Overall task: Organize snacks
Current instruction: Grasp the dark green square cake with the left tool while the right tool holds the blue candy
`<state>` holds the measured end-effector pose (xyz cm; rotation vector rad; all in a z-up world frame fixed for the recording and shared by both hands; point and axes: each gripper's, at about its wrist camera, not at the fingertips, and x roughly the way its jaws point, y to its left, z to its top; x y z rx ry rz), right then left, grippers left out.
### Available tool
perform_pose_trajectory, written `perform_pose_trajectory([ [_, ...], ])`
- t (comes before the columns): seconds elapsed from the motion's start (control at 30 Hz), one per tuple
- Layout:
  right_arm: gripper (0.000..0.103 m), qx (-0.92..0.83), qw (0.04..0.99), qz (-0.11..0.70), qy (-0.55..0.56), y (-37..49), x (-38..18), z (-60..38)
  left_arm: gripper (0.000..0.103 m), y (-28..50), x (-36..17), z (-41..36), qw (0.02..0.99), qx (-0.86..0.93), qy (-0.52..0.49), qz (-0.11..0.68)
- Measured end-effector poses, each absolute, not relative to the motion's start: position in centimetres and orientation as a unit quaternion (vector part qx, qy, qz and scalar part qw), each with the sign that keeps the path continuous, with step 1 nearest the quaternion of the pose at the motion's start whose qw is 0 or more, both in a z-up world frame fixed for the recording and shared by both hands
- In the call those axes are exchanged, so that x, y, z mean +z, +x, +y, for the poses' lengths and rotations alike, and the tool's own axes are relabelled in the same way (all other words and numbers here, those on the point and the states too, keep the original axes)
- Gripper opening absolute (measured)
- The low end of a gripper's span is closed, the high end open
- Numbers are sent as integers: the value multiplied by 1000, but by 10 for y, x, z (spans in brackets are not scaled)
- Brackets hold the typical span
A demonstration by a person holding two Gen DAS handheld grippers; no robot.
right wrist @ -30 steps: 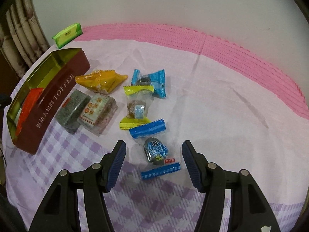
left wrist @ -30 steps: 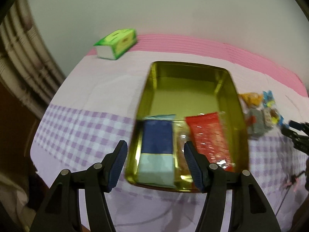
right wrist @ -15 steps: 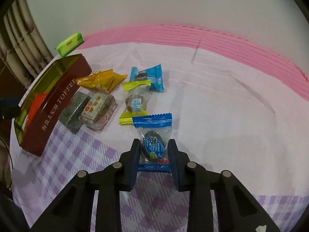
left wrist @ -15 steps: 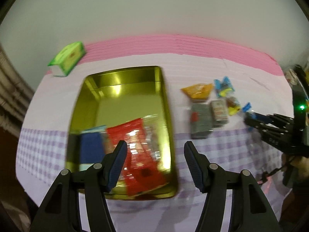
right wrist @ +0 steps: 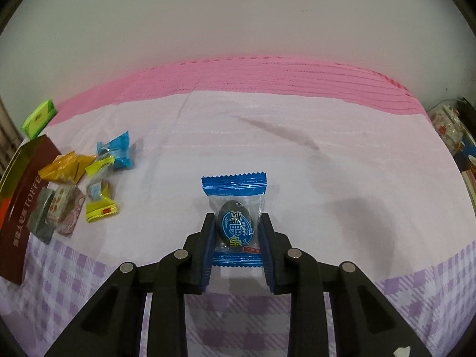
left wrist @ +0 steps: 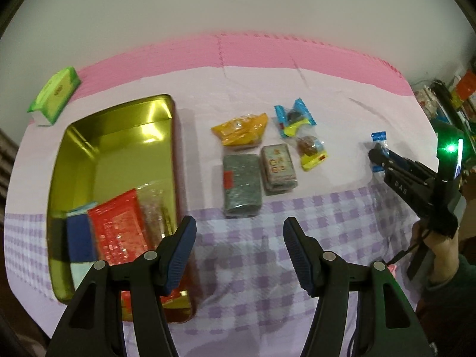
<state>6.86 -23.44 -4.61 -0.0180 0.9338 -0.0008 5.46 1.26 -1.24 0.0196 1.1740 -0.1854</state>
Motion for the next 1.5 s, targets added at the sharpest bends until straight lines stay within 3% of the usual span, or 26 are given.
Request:
perform_pose_trajectory([
  [0.23, 27, -2, 898, 439, -6, 62, -50, -233, 59, 74, -18, 6, 811, -92, -11, 577],
  [0.4, 27, 0, 899, 439, -2, 63, -53, -233, 43, 85, -14, 0, 805, -95, -13, 586],
  [0.7, 28, 3, 899, 438, 5, 63, -55, -234, 33, 112, -29, 3, 775, -76, -50, 625],
  [1.5, 29, 5, 899, 438, 6, 64, -56, -234, 33, 135, -49, 3, 772, -38, -33, 634],
])
